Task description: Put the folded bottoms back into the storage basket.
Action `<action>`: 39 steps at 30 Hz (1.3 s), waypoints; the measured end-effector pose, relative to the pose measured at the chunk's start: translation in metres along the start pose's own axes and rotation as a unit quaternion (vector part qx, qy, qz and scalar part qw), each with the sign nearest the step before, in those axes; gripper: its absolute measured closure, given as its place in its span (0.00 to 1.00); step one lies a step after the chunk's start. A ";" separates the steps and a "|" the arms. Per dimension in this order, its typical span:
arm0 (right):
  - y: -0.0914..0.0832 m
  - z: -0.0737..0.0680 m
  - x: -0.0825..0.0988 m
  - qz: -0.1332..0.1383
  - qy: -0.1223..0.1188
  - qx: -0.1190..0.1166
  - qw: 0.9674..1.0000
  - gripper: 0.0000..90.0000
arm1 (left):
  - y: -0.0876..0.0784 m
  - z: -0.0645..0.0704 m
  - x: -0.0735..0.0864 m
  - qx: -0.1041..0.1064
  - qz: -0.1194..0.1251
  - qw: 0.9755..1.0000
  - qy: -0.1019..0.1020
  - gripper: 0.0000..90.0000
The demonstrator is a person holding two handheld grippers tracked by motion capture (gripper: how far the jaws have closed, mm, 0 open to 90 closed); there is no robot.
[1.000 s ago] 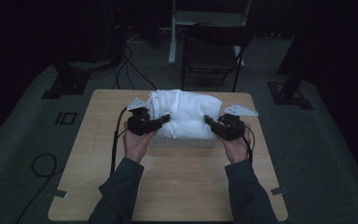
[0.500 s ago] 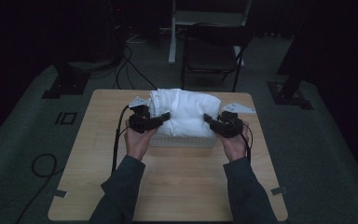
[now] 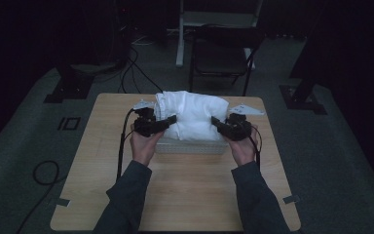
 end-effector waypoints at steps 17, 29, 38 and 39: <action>0.012 0.005 0.003 -0.004 0.018 -0.007 1.000 0.75 | 0.008 -0.007 -0.008 -0.007 -0.013 1.000 0.009 0.62; 0.022 0.008 0.002 -0.011 0.026 -0.010 1.000 0.75 | 0.016 -0.017 -0.011 -0.007 -0.022 1.000 -0.002 0.62; 0.031 0.009 0.003 -0.019 0.030 -0.009 0.999 0.75 | 0.021 -0.024 -0.012 -0.012 -0.023 1.000 -0.009 0.62; 0.031 0.009 0.002 -0.019 0.030 -0.009 0.999 0.75 | 0.021 -0.024 -0.012 -0.012 -0.022 1.000 -0.010 0.62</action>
Point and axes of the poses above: each handheld gripper's, and its own axes: y roughly forward along the jaws, x roughly out of its underside, z roughly to its right, the point moved 4 cm from there along y, roughly forward along the jaws, and after that the axes turned 14 degrees about -y, right-handed, at the moved point
